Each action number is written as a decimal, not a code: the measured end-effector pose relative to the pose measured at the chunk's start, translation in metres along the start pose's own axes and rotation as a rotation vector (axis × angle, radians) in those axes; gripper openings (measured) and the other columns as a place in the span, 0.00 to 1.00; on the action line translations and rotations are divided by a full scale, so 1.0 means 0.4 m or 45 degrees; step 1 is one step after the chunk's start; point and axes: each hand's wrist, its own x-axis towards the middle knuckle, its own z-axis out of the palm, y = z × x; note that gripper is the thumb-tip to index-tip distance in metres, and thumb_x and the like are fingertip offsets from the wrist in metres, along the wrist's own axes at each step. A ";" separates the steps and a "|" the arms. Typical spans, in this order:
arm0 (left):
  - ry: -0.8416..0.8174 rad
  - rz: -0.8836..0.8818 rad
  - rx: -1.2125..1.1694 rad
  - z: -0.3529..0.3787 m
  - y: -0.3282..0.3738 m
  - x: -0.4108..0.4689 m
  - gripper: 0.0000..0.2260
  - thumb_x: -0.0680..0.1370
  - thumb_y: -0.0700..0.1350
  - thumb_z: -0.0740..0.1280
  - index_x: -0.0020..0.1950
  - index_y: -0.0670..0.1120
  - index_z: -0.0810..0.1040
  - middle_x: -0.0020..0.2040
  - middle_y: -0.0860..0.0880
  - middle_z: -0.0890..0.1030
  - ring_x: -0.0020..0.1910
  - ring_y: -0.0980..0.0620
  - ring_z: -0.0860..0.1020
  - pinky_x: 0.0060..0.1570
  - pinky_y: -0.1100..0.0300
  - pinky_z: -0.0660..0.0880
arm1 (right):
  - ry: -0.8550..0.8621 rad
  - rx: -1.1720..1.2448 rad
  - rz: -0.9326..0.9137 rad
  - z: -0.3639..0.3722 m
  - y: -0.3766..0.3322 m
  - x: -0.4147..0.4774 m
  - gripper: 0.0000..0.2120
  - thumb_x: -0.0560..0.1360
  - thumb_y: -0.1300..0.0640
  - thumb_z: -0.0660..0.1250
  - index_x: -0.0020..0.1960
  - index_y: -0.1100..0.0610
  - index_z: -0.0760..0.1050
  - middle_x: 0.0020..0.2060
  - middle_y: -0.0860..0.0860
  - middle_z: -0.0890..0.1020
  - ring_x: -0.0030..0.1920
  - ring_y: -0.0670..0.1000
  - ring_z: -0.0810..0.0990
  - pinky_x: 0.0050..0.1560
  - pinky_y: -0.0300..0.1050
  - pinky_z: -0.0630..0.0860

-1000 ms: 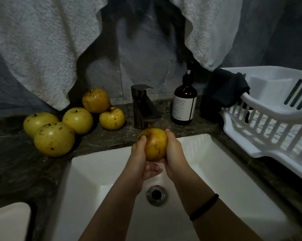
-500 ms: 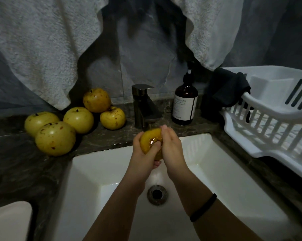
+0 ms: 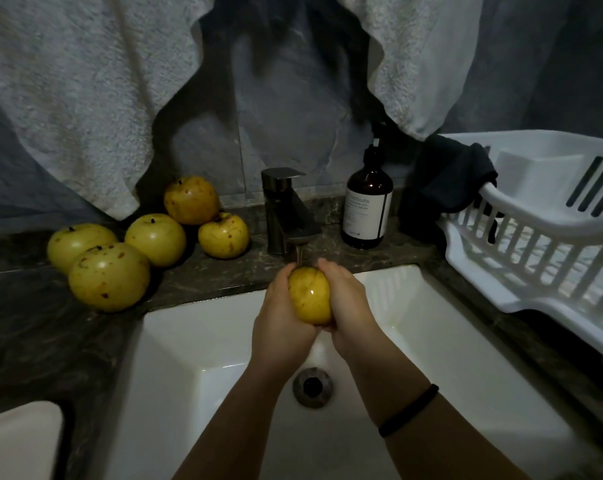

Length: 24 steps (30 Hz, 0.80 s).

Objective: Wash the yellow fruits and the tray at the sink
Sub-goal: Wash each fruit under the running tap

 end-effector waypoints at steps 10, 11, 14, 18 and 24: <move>-0.263 -0.270 -0.617 -0.031 0.039 -0.007 0.32 0.76 0.36 0.62 0.73 0.61 0.57 0.56 0.49 0.74 0.46 0.47 0.80 0.49 0.49 0.78 | 0.017 -0.111 -0.332 0.004 0.013 -0.012 0.05 0.78 0.52 0.63 0.45 0.43 0.75 0.52 0.46 0.75 0.54 0.48 0.74 0.53 0.47 0.73; -0.256 -0.336 -0.715 -0.034 0.042 -0.008 0.27 0.78 0.40 0.61 0.72 0.61 0.59 0.56 0.46 0.74 0.44 0.45 0.81 0.47 0.49 0.79 | 0.006 -0.146 -0.351 0.003 0.013 -0.013 0.06 0.78 0.52 0.63 0.44 0.43 0.75 0.50 0.44 0.75 0.52 0.46 0.74 0.53 0.47 0.74; -0.172 -0.408 -0.814 -0.033 0.044 -0.009 0.18 0.80 0.56 0.59 0.70 0.61 0.63 0.60 0.46 0.74 0.47 0.43 0.81 0.44 0.48 0.81 | -0.055 -0.240 -0.400 0.008 0.010 -0.019 0.07 0.78 0.55 0.63 0.45 0.44 0.76 0.53 0.47 0.76 0.52 0.46 0.75 0.54 0.50 0.76; -0.027 -0.314 -0.684 -0.029 0.040 -0.004 0.18 0.79 0.60 0.57 0.68 0.60 0.64 0.61 0.48 0.72 0.50 0.47 0.79 0.35 0.58 0.78 | -0.153 -0.121 -0.399 0.010 0.009 -0.024 0.06 0.75 0.58 0.66 0.49 0.51 0.80 0.53 0.50 0.80 0.55 0.50 0.78 0.54 0.50 0.78; 0.059 -0.303 -0.735 -0.029 0.035 0.005 0.15 0.80 0.58 0.56 0.67 0.59 0.66 0.59 0.48 0.73 0.49 0.46 0.78 0.32 0.60 0.72 | -0.292 -0.011 -0.263 0.010 0.017 -0.016 0.26 0.73 0.44 0.66 0.69 0.49 0.69 0.58 0.47 0.76 0.58 0.50 0.77 0.60 0.53 0.77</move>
